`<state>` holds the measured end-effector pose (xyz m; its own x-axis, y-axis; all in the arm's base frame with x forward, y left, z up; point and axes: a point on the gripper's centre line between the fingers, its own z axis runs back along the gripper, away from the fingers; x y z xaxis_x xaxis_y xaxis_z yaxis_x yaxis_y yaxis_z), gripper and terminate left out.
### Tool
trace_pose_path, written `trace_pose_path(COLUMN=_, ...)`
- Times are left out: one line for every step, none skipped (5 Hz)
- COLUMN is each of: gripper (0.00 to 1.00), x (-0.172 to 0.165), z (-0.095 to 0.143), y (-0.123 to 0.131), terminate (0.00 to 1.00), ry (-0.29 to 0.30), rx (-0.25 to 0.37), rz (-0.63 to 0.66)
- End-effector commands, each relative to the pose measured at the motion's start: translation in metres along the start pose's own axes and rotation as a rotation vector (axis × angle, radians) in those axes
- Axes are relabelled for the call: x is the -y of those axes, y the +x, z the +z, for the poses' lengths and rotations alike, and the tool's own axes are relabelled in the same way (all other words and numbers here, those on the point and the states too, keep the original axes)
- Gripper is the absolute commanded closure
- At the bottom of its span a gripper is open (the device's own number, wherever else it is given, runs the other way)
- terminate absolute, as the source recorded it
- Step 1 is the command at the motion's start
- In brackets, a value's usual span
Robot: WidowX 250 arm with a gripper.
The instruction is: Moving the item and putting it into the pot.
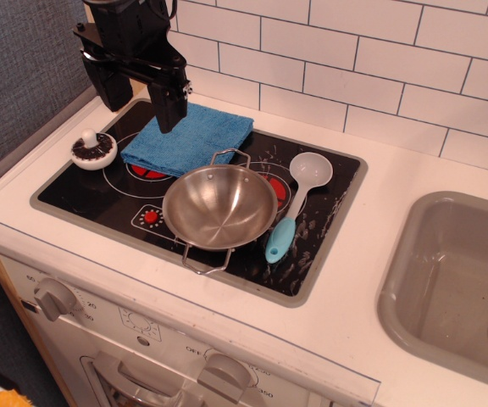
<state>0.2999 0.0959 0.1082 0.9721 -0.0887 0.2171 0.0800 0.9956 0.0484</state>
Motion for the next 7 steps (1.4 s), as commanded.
trace_pose_path(gripper=0.00, x=0.000, z=0.000, y=0.000, terminate=0.00, ry=0.000, rx=0.000, rz=0.000)
trace_pose_path(gripper=0.00, x=-0.020, z=-0.005, y=-0.004, terminate=0.00, ry=-0.001, rx=0.005, rz=0.059)
trace_pose_path(gripper=0.00, x=-0.051, z=-0.010, y=-0.011, terminate=0.00, ry=0.013, rx=0.014, rz=0.136)
trace_pose_path(gripper=0.00, x=-0.087, z=-0.018, y=-0.021, terminate=0.00, ry=0.078, rx=0.013, rz=0.178)
trace_pose_path(gripper=0.00, x=-0.101, z=-0.043, y=-0.016, terminate=0.00, ry=0.111, rx=-0.032, rz=0.183)
trace_pose_path(gripper=0.00, x=-0.104, z=-0.071, y=-0.004, terminate=0.00, ry=0.098, rx=-0.081, rz=0.197)
trace_pose_path(gripper=0.00, x=-0.097, z=-0.087, y=0.005, terminate=0.00, ry=0.070, rx=-0.102, rz=0.175)
